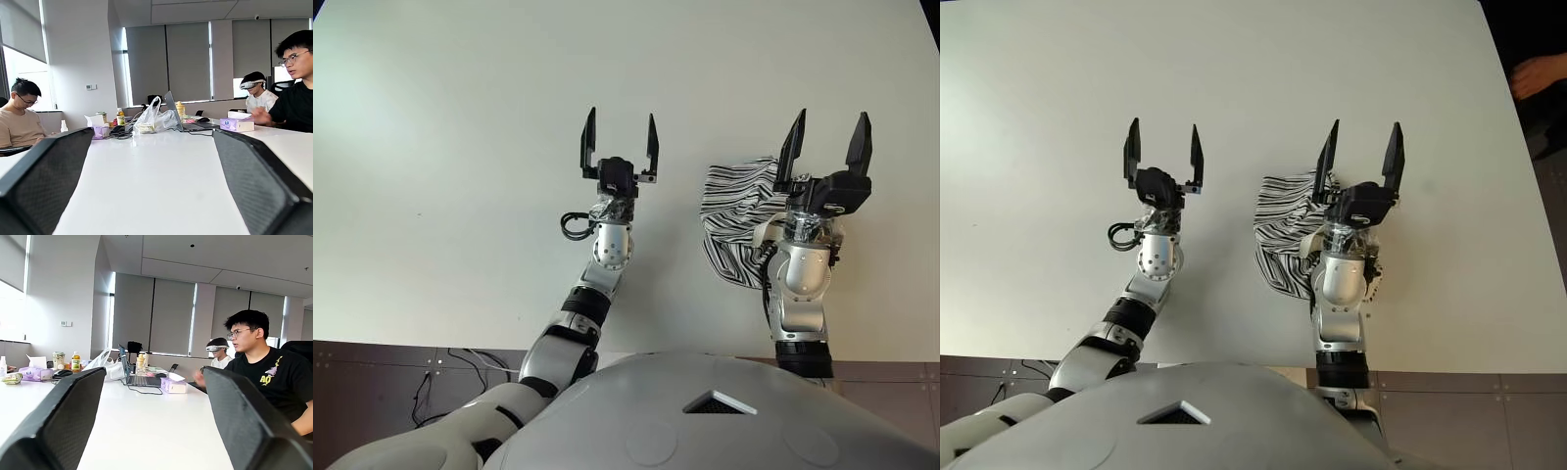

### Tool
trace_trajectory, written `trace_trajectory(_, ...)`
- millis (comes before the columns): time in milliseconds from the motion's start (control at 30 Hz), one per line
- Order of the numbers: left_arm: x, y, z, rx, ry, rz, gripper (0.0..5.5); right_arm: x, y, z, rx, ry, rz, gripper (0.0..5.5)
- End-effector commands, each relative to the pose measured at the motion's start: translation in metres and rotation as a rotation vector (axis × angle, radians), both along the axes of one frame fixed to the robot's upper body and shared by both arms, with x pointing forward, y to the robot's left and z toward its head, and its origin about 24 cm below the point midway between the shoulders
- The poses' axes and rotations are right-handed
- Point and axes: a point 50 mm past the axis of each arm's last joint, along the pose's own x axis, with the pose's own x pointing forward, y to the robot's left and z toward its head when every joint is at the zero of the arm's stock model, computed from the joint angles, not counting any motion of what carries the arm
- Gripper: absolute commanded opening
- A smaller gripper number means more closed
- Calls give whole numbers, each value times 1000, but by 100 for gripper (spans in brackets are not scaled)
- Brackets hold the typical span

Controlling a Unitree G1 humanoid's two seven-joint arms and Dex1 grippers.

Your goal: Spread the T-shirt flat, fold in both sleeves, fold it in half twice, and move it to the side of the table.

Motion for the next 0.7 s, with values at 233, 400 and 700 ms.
trace_trajectory(233, -4, -8, -2, -59, 0, -37, 449, 5, 3, 0, 3, 3, 11, 360)
trace_trajectory(400, -9, 3, 56, 158, -317, -400, 449, -16, -23, 39, -17, -55, 354, 360)
trace_trajectory(700, 11, -21, 59, 982, -295, -769, 449, -36, -113, 80, -442, -16, 185, 360)
